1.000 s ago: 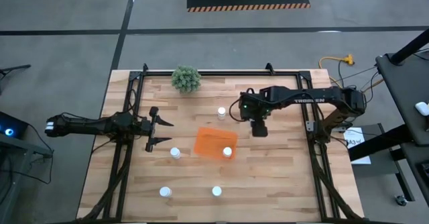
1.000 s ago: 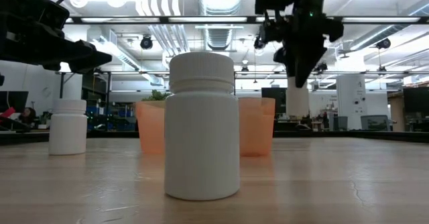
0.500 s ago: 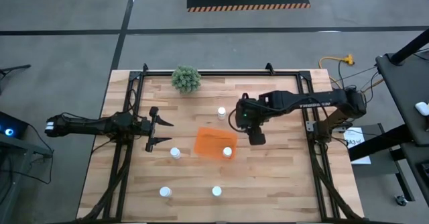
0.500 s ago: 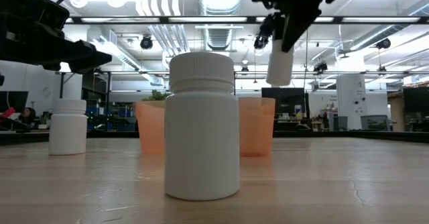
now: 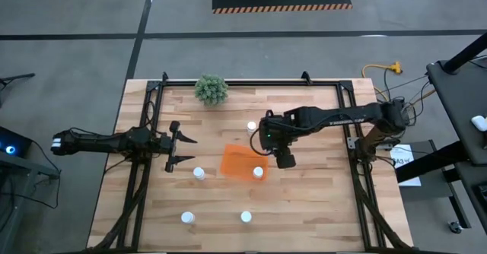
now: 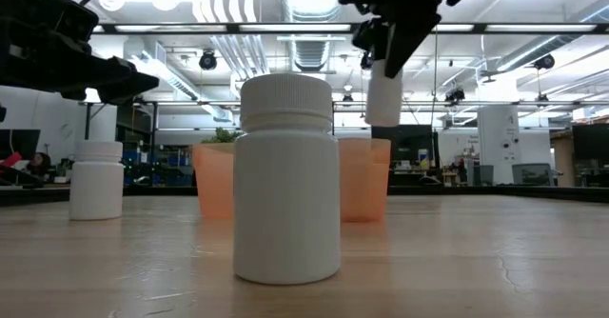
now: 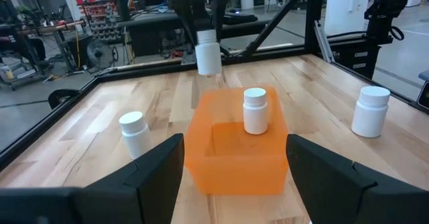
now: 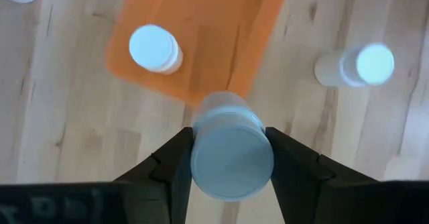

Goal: Pick and place pill bottles into a basket
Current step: Put the pill bottle into the bin

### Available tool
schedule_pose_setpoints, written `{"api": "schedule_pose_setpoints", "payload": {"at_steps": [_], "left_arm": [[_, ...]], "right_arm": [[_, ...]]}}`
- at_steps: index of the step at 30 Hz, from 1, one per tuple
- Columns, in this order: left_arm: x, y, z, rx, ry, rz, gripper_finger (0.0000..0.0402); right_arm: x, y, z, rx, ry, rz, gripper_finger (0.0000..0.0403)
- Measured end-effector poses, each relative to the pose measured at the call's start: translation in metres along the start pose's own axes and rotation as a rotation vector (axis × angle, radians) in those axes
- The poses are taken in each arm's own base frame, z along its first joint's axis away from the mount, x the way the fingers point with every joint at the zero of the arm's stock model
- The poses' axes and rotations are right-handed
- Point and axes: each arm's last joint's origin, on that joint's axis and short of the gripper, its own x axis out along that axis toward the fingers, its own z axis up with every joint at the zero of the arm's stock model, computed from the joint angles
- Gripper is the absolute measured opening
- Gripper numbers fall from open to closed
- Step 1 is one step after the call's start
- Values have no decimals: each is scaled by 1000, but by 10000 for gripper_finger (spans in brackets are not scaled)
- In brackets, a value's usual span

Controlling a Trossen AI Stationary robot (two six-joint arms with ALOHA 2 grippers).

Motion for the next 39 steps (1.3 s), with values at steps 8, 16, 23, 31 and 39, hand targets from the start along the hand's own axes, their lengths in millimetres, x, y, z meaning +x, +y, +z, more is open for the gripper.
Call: {"api": "schedule_pose_setpoints", "payload": {"at_steps": [8,16,23,31,39], "left_arm": [[0,0,0,0,1,0,245],[0,0,0,0,1,0,245],[0,0,0,0,1,0,245],[0,0,0,0,0,0,245],[0,0,0,0,-1,0,245]], "right_arm": [[6,-2,17,-31,-8,5,151],[21,-2,20,-50,33,15,151],[43,-3,24,-72,70,24,151],[75,-4,29,-91,115,55,151],[107,-5,28,-104,192,75,151]]}}
